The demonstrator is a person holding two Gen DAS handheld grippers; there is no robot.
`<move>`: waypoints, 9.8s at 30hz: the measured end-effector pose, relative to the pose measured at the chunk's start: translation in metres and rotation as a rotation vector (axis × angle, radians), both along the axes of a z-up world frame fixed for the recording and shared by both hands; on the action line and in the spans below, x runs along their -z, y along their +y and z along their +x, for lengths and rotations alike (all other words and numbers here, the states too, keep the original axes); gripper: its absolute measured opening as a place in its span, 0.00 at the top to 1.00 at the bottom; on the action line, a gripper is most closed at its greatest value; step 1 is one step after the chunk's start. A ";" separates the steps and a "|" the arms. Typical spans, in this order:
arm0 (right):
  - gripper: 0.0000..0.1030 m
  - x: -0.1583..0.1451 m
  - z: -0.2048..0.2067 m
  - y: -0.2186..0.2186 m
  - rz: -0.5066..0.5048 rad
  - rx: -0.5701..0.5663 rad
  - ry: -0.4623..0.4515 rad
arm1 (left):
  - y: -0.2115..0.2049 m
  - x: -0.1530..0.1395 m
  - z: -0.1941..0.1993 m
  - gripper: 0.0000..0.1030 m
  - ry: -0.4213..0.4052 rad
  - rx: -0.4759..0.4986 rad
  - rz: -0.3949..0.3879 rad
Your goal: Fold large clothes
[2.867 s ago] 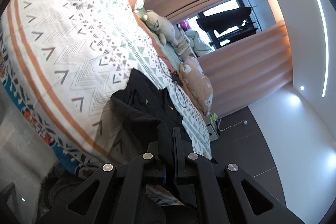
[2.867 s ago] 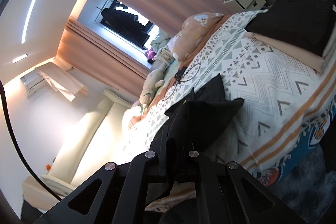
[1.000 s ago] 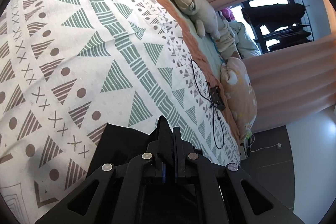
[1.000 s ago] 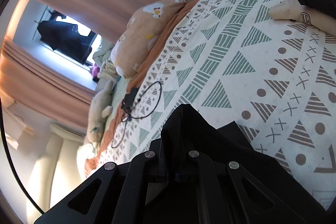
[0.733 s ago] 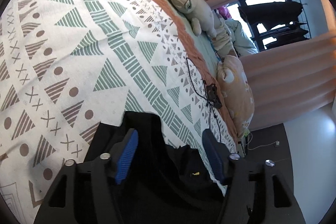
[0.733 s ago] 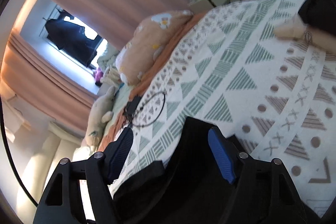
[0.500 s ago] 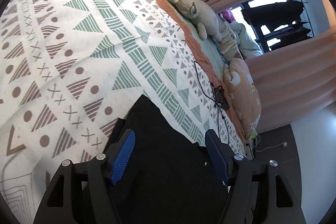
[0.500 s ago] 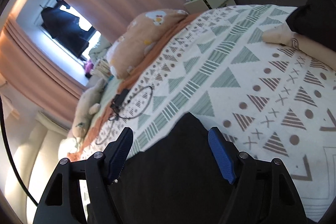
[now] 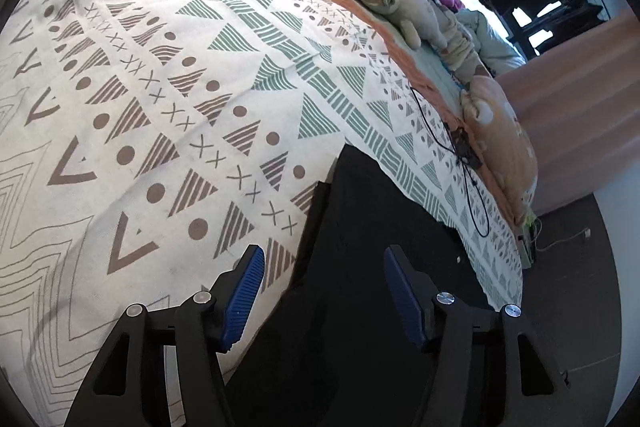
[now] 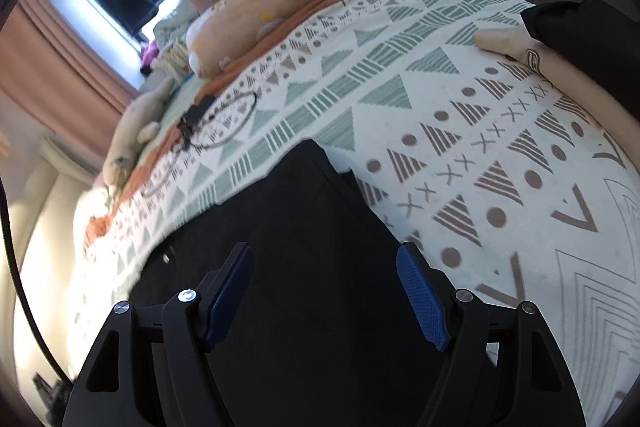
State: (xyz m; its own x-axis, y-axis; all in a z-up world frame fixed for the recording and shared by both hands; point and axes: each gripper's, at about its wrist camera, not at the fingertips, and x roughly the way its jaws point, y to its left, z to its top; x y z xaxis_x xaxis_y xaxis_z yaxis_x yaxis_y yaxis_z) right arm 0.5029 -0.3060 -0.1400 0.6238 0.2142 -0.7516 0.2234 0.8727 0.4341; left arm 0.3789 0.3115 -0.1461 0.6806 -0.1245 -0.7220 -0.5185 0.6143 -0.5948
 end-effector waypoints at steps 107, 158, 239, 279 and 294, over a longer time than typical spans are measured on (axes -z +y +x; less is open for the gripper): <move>0.55 0.029 -0.145 0.209 -0.202 -0.615 -0.023 | -0.054 0.063 -0.110 0.63 0.083 0.100 -0.136; 0.71 0.067 0.014 0.274 -0.283 -0.549 0.123 | -0.066 0.076 -0.075 0.72 0.056 -0.028 -0.113; 0.54 0.017 -0.095 0.027 0.313 -0.193 -0.030 | -0.336 -0.125 0.062 0.91 -0.216 0.432 0.051; 0.35 0.031 -0.100 -0.071 0.483 -0.001 -0.057 | -0.349 -0.036 0.067 0.53 -0.054 0.507 0.031; 0.92 0.042 -0.088 -0.056 0.375 -0.021 -0.069 | -0.294 0.047 0.060 0.53 0.062 0.452 -0.095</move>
State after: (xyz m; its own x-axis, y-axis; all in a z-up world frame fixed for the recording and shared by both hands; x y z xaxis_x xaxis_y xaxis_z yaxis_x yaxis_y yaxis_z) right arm 0.4145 -0.3615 -0.1816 0.6627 0.4800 -0.5748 0.1660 0.6543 0.7378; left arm 0.4388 0.0176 -0.1928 0.4987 -0.4662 -0.7307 -0.2479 0.7311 -0.6356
